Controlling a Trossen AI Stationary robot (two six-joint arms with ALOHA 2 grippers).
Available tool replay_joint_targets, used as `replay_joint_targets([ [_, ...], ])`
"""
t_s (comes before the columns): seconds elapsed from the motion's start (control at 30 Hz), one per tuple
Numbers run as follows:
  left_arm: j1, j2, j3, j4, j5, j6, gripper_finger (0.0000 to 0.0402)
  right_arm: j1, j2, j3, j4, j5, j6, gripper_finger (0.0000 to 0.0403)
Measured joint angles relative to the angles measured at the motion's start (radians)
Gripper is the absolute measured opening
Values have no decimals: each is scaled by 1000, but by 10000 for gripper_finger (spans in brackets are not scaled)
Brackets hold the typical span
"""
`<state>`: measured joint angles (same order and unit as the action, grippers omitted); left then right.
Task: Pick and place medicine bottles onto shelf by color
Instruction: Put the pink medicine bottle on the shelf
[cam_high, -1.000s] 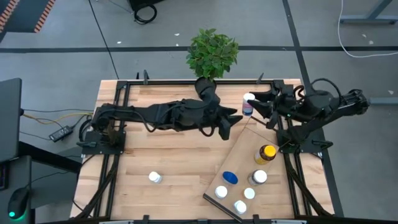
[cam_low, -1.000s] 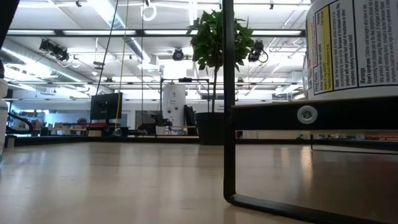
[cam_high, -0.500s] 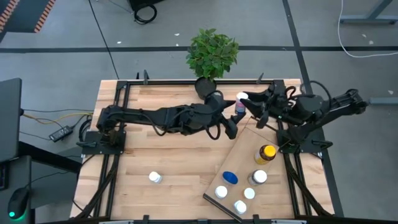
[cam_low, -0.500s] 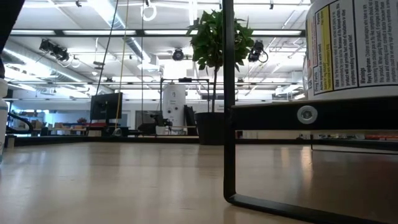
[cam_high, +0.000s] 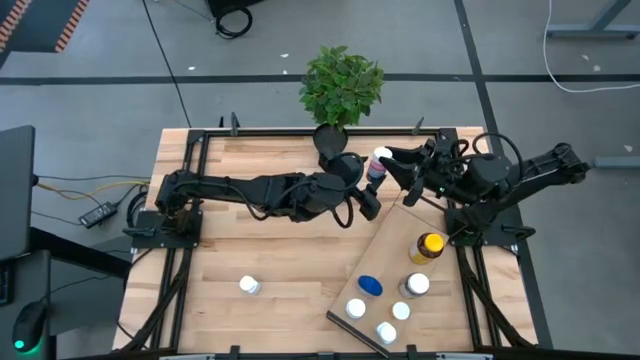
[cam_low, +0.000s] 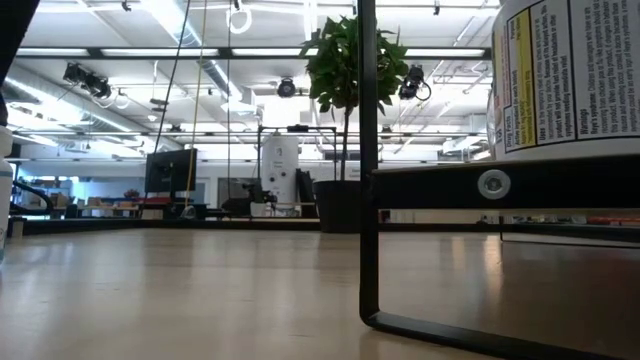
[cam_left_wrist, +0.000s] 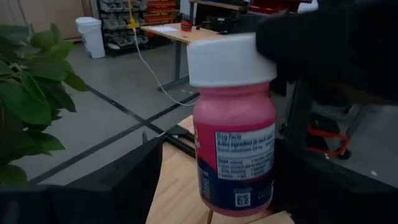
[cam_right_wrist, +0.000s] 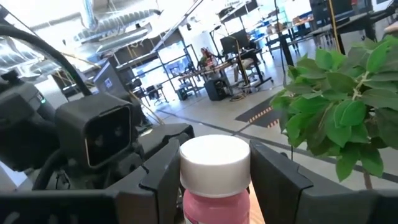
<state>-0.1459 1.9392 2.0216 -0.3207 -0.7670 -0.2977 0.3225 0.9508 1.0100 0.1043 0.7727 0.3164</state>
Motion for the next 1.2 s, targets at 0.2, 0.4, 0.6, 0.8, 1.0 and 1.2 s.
replay_joint_targets([
  [0.2, 0, 0, 0, -5, -1, 6, 279, 0, -1, 8, 1, -8, 6, 174],
  [0.4, -4, 0, 0, -14, 5, 7, 261, 0, -1, 9, -17, -73, 40, 174],
  [0.6, -17, 0, 0, -55, 4, 7, 242, 0, -1, 10, -59, -123, 67, 174],
  [0.8, -32, 0, 0, -76, -3, 7, 217, 1, -1, 10, -79, -145, 78, 177],
  [1.0, -33, 0, 0, -77, -4, 7, 178, 1, -1, 10, -79, -145, 78, 195],
  [1.2, -38, 0, 0, -94, -1, 9, 172, 1, -1, 10, -80, -146, 81, 203],
])
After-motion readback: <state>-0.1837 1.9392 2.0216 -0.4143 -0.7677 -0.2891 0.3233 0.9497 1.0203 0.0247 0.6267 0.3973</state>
